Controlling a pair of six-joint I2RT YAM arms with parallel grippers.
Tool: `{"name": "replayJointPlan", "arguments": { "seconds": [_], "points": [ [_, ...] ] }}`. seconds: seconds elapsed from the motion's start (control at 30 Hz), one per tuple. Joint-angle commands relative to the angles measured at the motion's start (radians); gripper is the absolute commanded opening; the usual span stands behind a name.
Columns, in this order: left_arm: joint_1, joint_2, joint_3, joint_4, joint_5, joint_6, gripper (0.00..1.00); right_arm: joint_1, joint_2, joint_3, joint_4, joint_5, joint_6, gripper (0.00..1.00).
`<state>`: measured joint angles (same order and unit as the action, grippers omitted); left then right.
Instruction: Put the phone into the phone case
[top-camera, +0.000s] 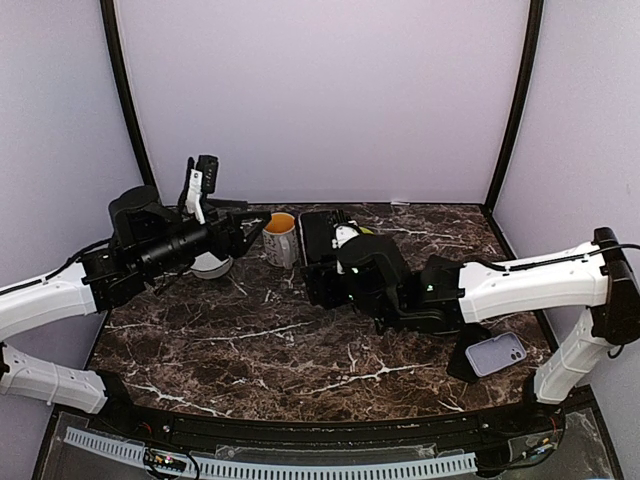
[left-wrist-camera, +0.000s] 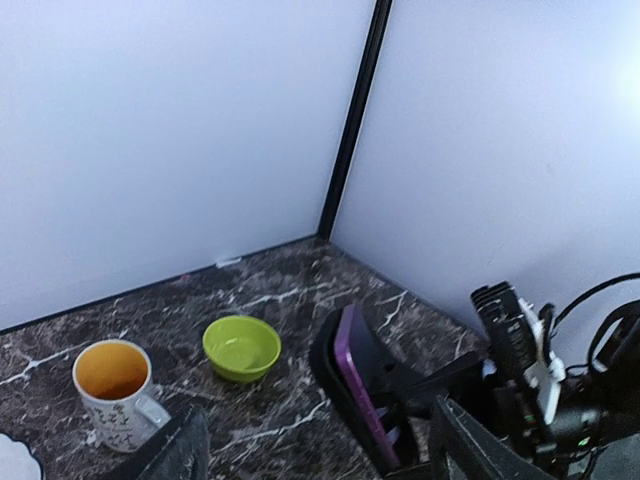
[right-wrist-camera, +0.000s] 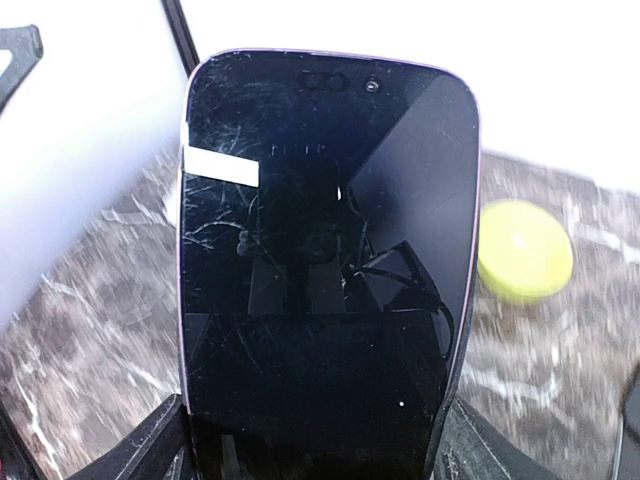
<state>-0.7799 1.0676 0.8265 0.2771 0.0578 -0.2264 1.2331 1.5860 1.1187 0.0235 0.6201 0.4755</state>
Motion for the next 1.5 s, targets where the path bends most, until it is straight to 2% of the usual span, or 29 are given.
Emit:
{"name": "replayJointPlan", "arguments": {
  "seconds": [0.0, 0.17, 0.3, 0.53, 0.63, 0.67, 0.7, 0.73, 0.8, 0.87, 0.93, 0.97, 1.0, 1.03, 1.07, 1.1, 1.2, 1.27, 1.37, 1.47],
  "points": [
    [-0.037, -0.026, -0.021, 0.169, 0.048, -0.135, 0.79, 0.025, 0.014, 0.087, 0.254, 0.042, -0.173, 0.39],
    [-0.04, -0.001, -0.046, 0.229, 0.014, -0.154, 0.8, 0.044, 0.02, 0.104, 0.317, -0.001, -0.255, 0.39],
    [-0.04, 0.024, -0.014, 0.214, -0.071, -0.183, 0.71, 0.074, 0.019, 0.111, 0.334, 0.02, -0.315, 0.38],
    [-0.041, 0.059, -0.008, 0.237, 0.03, -0.223, 0.67, 0.09, 0.027, 0.144, 0.308, 0.055, -0.373, 0.36],
    [-0.04, 0.059, -0.022, 0.259, 0.045, -0.235, 0.47, 0.095, 0.034, 0.146, 0.307, 0.06, -0.399, 0.36],
    [-0.04, 0.058, -0.024, 0.268, 0.072, -0.241, 0.33, 0.095, 0.035, 0.148, 0.305, 0.06, -0.403, 0.36],
    [-0.041, 0.057, -0.025, 0.285, 0.089, -0.243, 0.26, 0.094, 0.035, 0.148, 0.303, 0.059, -0.407, 0.36],
    [-0.041, 0.058, -0.026, 0.291, 0.129, -0.245, 0.14, 0.095, 0.034, 0.148, 0.304, 0.059, -0.411, 0.36],
    [-0.041, 0.057, -0.028, 0.303, 0.176, -0.245, 0.02, 0.095, 0.032, 0.147, 0.303, 0.06, -0.423, 0.36],
    [-0.041, 0.05, -0.036, 0.303, 0.205, -0.239, 0.0, 0.095, 0.029, 0.142, 0.3, 0.067, -0.433, 0.37],
    [-0.041, 0.037, -0.05, 0.299, 0.216, -0.223, 0.0, 0.095, 0.019, 0.129, 0.295, 0.068, -0.439, 0.41],
    [-0.041, 0.025, -0.06, 0.296, 0.218, -0.214, 0.0, 0.095, 0.009, 0.119, 0.292, 0.063, -0.442, 0.46],
    [-0.041, 0.019, -0.065, 0.294, 0.221, -0.194, 0.0, 0.095, -0.003, 0.106, 0.287, 0.053, -0.446, 0.57],
    [-0.04, 0.006, -0.069, 0.283, 0.229, -0.178, 0.0, 0.095, -0.019, 0.093, 0.275, 0.033, -0.45, 0.76],
    [-0.041, -0.005, -0.068, 0.253, 0.237, -0.133, 0.0, 0.093, -0.039, 0.079, 0.258, 0.008, -0.454, 0.91],
    [-0.042, -0.011, -0.062, 0.231, 0.251, -0.108, 0.0, 0.092, -0.063, 0.066, 0.235, -0.022, -0.465, 0.98],
    [-0.042, -0.051, -0.061, 0.155, 0.296, 0.023, 0.0, 0.073, -0.142, 0.041, 0.099, -0.215, -0.504, 0.99],
    [-0.042, -0.081, -0.066, 0.13, 0.366, 0.08, 0.0, 0.044, -0.205, 0.034, -0.009, -0.422, -0.525, 0.98],
    [-0.043, -0.121, -0.077, 0.137, 0.568, 0.129, 0.0, -0.008, -0.262, 0.027, -0.077, -0.765, -0.543, 0.99],
    [-0.046, -0.164, -0.1, 0.201, 0.692, 0.13, 0.0, -0.035, -0.283, 0.035, -0.069, -0.901, -0.545, 0.91]
  ]
}}
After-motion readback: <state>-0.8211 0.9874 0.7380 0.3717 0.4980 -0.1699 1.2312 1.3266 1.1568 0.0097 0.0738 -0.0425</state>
